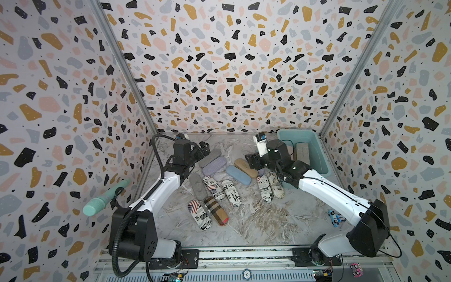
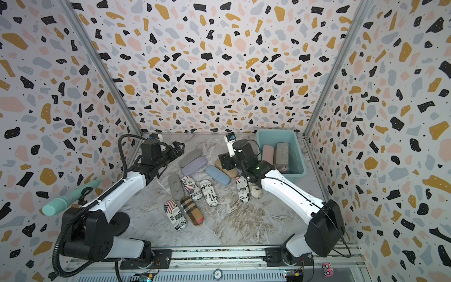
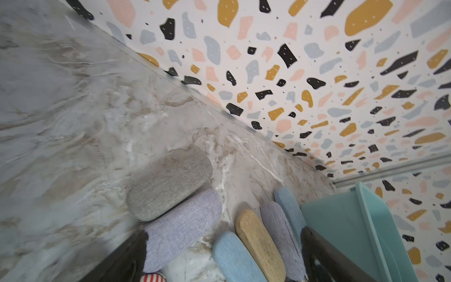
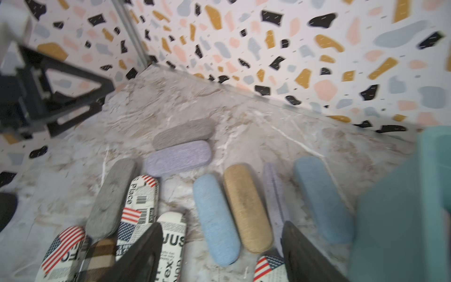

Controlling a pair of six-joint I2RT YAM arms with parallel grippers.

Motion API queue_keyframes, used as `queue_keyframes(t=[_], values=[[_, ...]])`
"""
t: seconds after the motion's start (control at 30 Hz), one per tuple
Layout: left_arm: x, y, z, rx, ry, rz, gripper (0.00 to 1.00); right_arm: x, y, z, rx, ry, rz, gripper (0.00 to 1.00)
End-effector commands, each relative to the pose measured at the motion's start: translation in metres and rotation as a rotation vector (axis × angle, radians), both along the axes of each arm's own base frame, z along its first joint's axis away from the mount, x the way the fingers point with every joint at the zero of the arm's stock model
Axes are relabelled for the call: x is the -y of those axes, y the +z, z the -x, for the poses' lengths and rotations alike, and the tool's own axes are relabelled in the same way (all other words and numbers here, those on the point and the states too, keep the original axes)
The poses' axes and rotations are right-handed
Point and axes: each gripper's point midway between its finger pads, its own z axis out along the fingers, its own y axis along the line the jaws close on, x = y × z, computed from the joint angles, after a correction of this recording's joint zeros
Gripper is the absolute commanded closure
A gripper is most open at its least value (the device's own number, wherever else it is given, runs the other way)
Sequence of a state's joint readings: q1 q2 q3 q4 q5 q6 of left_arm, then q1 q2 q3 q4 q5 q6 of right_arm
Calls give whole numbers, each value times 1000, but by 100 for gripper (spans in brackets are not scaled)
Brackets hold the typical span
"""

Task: Put the glasses cases into the storage boxes
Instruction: Pick up the glasses case at the center of the board.

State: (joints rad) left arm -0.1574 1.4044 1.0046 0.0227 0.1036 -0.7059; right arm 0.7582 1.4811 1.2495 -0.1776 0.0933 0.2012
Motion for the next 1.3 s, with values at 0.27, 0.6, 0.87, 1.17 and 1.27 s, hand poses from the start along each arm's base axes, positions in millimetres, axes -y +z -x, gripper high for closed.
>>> queue_keyframes(t=[0.27, 0.6, 0.87, 1.17, 1.27], values=[[1, 14, 0, 38, -19, 72, 3, -81, -124, 40, -244, 140, 119, 24], [8, 8, -1, 24, -52, 102, 4, -83, -180, 68, -412, 181, 158, 23], [13, 3, -2, 15, -67, 125, 6, -73, -201, 72, -398, 142, 235, 29], [14, 1, -3, 14, -73, 131, 6, -66, -217, 74, -406, 120, 271, 27], [14, 0, -3, 12, -75, 132, 6, -65, -218, 73, -403, 114, 269, 26]])
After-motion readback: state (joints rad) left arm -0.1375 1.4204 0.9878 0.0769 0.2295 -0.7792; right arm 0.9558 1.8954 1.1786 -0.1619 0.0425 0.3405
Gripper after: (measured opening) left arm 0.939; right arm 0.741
